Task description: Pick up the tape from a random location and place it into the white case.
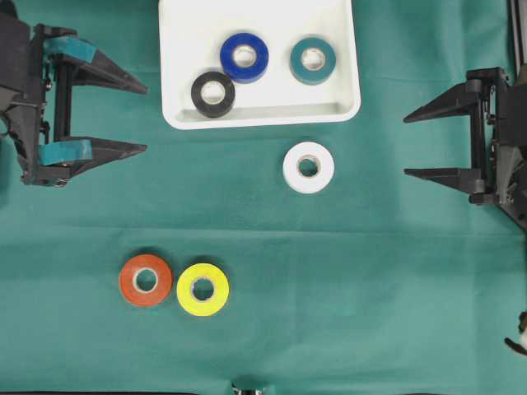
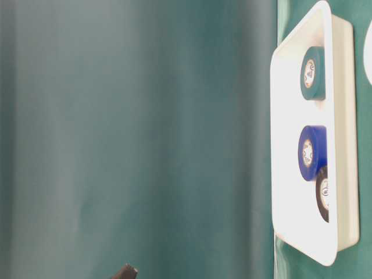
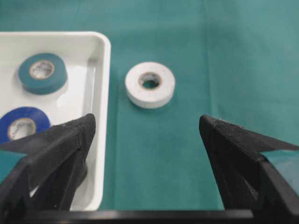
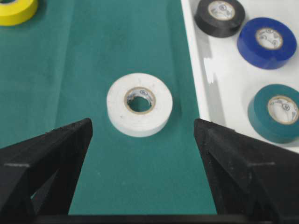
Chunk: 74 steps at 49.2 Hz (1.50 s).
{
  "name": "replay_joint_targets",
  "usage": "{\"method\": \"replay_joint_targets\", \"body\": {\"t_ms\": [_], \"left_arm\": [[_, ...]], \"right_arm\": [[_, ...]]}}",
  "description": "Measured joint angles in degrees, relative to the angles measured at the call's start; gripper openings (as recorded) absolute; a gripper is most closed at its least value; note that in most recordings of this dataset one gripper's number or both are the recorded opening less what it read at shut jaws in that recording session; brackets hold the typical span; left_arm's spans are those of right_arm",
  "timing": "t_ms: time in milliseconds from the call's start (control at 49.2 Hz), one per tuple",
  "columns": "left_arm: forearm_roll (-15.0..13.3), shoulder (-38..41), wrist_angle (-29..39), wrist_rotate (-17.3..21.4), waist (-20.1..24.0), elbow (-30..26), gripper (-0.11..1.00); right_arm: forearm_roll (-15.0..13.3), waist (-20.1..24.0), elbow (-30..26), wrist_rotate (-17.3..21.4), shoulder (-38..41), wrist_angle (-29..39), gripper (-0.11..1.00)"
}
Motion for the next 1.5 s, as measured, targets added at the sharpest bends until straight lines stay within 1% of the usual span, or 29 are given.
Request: {"method": "replay_joint_targets", "body": {"t_ms": [386,610,813,1077,1504], "left_arm": [[0.00,-0.79,-6.50,0.00,-0.18,5.01,0.99],[-0.09,-0.97,-9.23,-0.09,-0.35,6.59,0.99],[-0.09,-1.32,-10.02,-0.09,-0.62,7.03,0.99],[-0.18,-1.32,-11.78,-0.09,-1.05,8.17,0.99],[-0.18,-1.41,-12.30,0.00,-1.05,8.44,0.99]], "right_arm": [[0.00,0.00,0.00,0.00,0.09,-0.44,0.87],[-0.26,0.00,0.00,-0.26,-0.09,-3.16,0.87],[-1.58,-0.09,-0.09,-0.26,-0.79,-6.06,0.87],[-2.72,-1.93,-0.26,-0.26,-1.49,-10.46,0.87],[-3.34,-3.16,-0.62,-0.53,-2.29,-15.03,0.87]]}}
